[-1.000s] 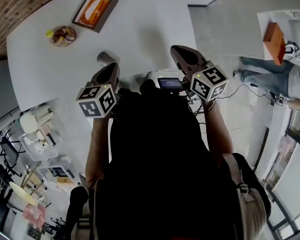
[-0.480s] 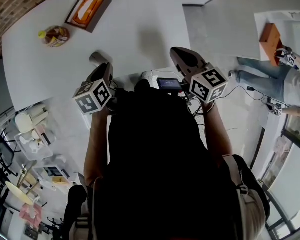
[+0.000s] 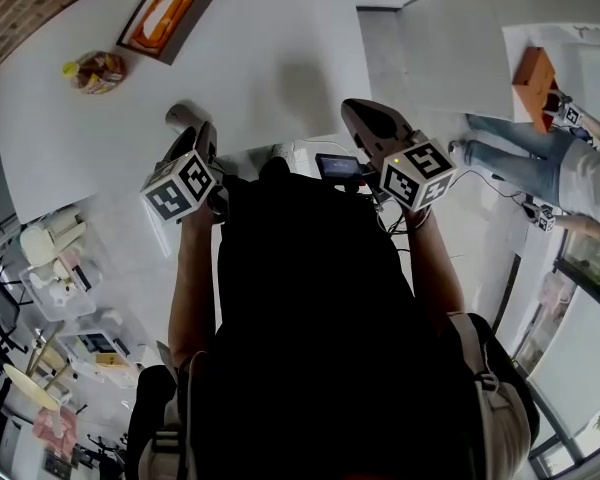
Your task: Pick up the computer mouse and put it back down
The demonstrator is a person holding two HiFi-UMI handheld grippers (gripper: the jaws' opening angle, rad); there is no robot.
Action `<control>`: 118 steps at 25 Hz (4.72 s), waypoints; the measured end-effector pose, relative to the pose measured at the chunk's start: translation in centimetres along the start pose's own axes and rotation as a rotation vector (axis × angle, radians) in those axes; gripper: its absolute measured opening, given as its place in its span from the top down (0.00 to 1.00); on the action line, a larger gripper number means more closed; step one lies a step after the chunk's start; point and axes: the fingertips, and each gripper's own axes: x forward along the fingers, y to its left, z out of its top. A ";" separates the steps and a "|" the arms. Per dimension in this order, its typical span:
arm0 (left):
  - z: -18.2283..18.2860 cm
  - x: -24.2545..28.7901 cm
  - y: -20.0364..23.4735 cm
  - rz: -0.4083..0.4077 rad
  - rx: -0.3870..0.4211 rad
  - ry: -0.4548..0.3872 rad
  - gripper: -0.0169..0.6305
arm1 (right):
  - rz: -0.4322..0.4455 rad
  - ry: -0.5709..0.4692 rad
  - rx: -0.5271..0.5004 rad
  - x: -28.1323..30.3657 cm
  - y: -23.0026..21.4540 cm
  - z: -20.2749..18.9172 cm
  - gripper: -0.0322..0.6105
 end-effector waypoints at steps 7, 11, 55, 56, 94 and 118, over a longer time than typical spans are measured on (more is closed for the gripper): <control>0.2 1.4 1.1 0.045 -0.038 -0.013 0.64 | 0.007 0.033 -0.018 0.2 -0.2 -0.2 0.92; 0.3 1.7 1.3 0.075 -0.062 -0.019 0.58 | 0.004 0.047 -0.030 -0.5 -0.3 0.3 0.92; -3.3 7.8 12.4 0.477 -0.270 0.013 0.40 | -0.010 0.137 -0.020 -1.1 -0.7 -2.8 0.92; -3.3 7.8 12.4 0.490 -0.271 0.009 0.41 | -0.010 0.134 -0.016 -1.2 -0.7 -2.8 0.92; -2.7 7.7 12.2 0.477 -0.231 0.039 0.52 | -0.066 0.063 0.061 -3.5 -3.0 -3.0 0.92; 3.5 3.3 1.1 0.194 0.035 -0.044 0.52 | -0.067 -0.038 0.121 -4.0 -3.0 -2.7 0.92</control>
